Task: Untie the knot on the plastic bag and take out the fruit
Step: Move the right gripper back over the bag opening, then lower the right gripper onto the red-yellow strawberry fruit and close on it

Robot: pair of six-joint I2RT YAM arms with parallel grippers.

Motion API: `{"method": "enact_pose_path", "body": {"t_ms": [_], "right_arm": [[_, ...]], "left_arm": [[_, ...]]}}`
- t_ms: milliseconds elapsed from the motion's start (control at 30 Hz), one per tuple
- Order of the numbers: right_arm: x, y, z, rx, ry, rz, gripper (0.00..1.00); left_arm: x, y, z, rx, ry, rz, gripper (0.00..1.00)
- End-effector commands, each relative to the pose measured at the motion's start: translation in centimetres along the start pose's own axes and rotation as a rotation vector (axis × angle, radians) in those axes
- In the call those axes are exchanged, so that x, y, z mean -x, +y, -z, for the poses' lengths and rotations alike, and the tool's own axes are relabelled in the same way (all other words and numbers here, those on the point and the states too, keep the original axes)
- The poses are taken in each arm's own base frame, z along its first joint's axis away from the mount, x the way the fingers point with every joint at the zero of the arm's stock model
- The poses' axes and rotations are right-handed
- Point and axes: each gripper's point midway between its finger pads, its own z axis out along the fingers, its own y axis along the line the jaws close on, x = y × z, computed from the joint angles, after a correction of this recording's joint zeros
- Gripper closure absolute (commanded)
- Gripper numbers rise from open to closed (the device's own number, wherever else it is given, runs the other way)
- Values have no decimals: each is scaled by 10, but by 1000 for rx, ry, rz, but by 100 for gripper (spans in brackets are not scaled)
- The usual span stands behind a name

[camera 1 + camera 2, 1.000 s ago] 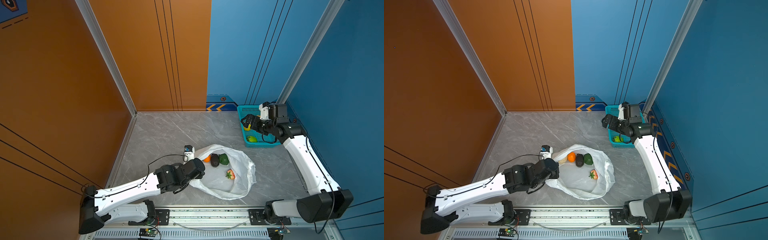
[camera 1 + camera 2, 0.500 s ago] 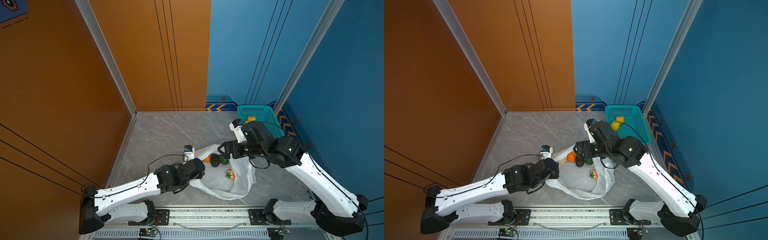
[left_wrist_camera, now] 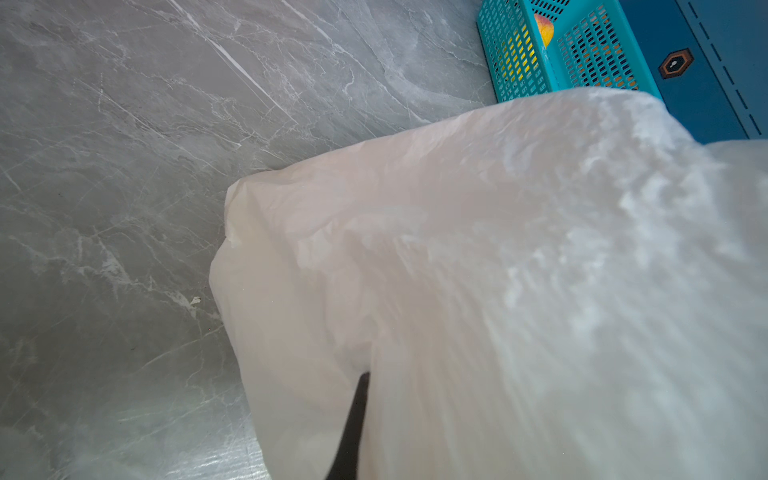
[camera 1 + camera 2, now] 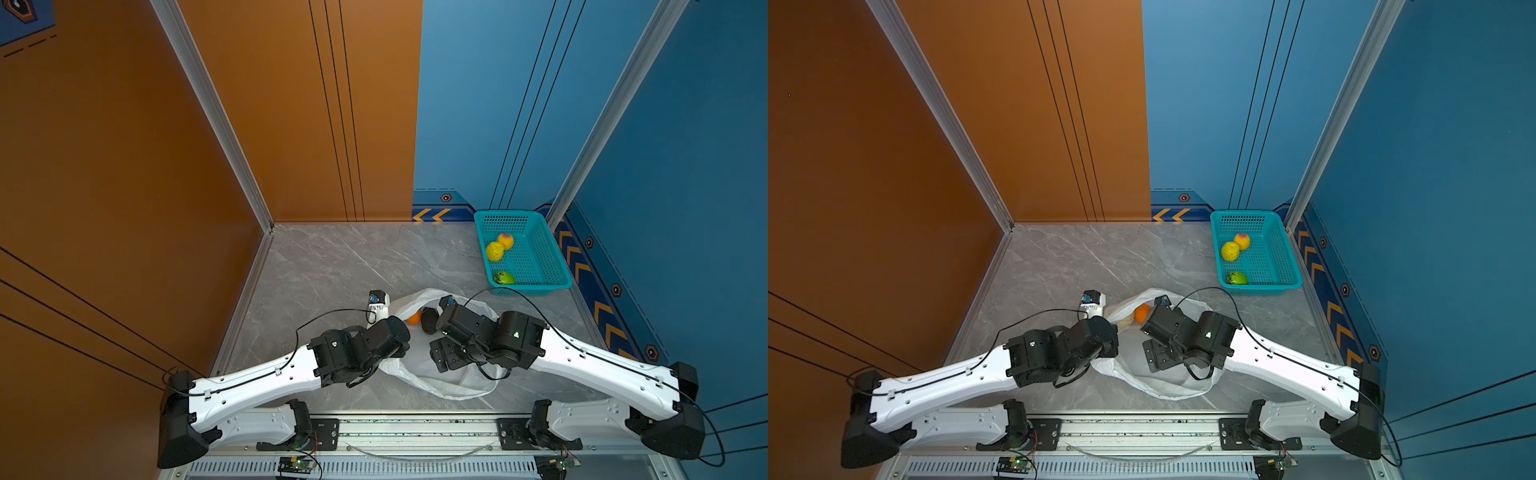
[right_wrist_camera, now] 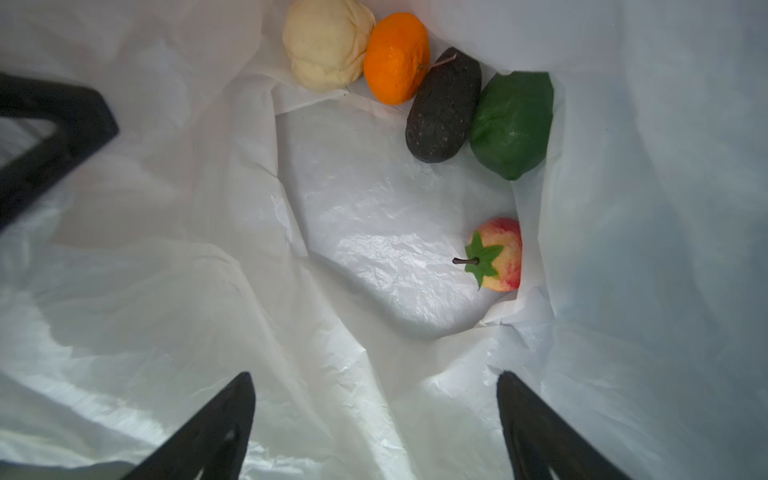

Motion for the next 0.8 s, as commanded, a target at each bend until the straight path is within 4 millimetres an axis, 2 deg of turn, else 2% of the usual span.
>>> {"method": "enact_pose_path", "body": {"t_ms": [0,133,267,467,767], "right_arm": [[-2,-4,-14,-20,-44,-24,9],[-17,-6,-41,-22,-38,-36,10],[-24,-12,-60,-61,-45,-35,10],[-12,-37,-72,-208,-112,-50,6],[-7,-56,-95,-282,-93,-130,4]], "left_arm": [[3,0,3,-8,-15,-5,100],[2,-2,2,-12,-12,-5,100],[1,-4,0,-16,-3,-4,100],[-6,-8,-4,-38,14,-3,100],[-5,-10,-2,-48,7,-7,100]]}}
